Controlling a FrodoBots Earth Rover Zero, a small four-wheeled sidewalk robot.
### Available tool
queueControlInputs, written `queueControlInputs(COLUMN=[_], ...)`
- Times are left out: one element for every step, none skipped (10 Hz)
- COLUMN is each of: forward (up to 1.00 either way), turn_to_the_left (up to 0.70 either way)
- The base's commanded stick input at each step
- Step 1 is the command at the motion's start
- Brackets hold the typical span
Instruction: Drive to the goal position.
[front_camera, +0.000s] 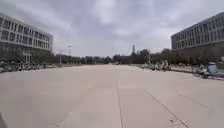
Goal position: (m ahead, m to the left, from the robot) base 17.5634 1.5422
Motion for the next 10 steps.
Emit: queueControlInputs(forward=[1.00,1.00,1.00,1.00,1.00,1.00,1.00,1.00,1.00,1.00], turn_to_the_left=[0.00,0.00,0.00,0.00,0.00,0.00,0.00,0.00,0.00,0.00])
